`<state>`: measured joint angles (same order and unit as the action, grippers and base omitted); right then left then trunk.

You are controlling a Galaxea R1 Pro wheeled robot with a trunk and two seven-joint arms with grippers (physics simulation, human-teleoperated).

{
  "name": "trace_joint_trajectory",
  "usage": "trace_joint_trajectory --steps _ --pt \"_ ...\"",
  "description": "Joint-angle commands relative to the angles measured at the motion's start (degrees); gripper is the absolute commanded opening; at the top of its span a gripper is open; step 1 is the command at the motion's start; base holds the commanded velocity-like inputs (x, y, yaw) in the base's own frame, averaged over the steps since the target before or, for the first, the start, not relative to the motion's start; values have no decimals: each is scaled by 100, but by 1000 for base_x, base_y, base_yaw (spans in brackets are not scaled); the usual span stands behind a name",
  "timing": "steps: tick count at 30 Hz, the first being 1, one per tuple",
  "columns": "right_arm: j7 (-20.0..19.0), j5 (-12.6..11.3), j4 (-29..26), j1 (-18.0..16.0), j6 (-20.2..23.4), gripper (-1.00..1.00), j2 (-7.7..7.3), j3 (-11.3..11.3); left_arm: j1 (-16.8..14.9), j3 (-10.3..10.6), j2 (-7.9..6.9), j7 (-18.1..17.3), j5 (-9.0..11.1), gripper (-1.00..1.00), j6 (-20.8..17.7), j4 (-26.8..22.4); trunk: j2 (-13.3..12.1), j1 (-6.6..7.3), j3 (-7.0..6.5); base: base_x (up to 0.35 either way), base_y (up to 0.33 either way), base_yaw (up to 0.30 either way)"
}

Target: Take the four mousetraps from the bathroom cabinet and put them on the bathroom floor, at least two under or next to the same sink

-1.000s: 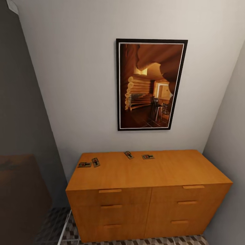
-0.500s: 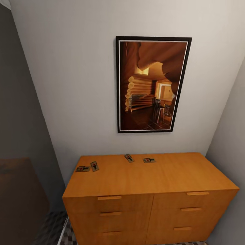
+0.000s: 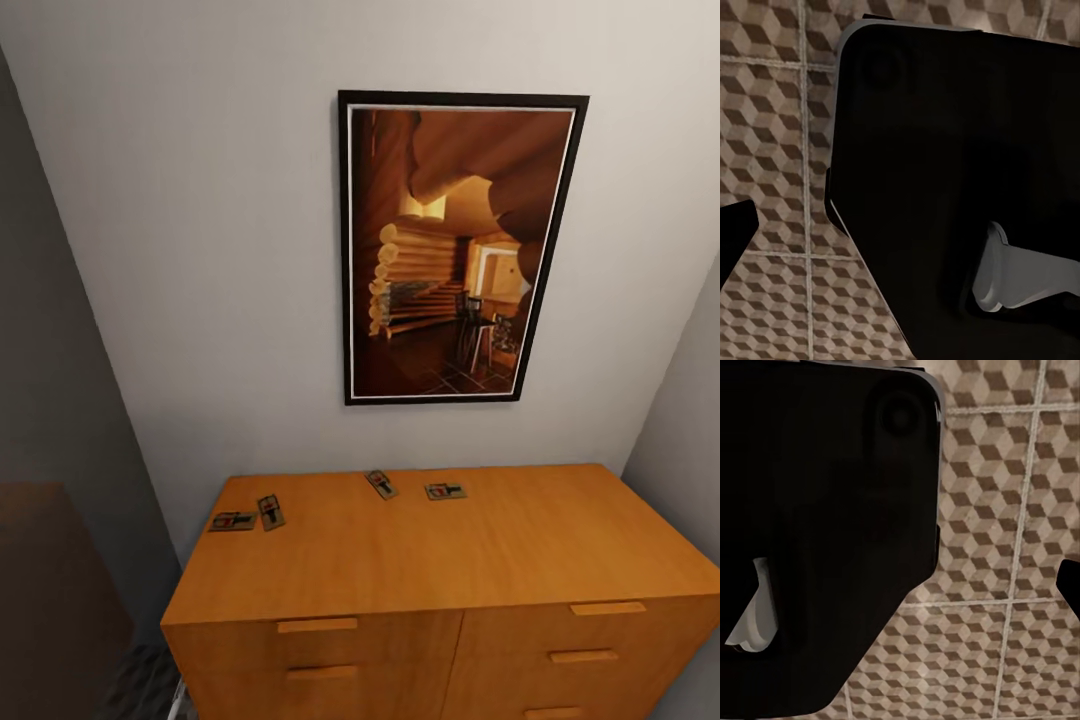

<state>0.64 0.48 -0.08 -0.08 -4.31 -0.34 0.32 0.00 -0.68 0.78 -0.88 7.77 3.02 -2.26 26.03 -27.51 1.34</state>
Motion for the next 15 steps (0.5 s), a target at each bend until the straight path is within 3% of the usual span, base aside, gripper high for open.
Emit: trace_joint_trajectory --steps 1,15 --pt "7 5 -1 1 -17 100 1 3 0 -5 1 -9 50 100 9 -4 10 -3 10 39 0 0" --pt "7 5 -1 -1 -17 100 -1 3 0 -7 1 -8 53 100 5 -3 10 -3 10 11 0 0"
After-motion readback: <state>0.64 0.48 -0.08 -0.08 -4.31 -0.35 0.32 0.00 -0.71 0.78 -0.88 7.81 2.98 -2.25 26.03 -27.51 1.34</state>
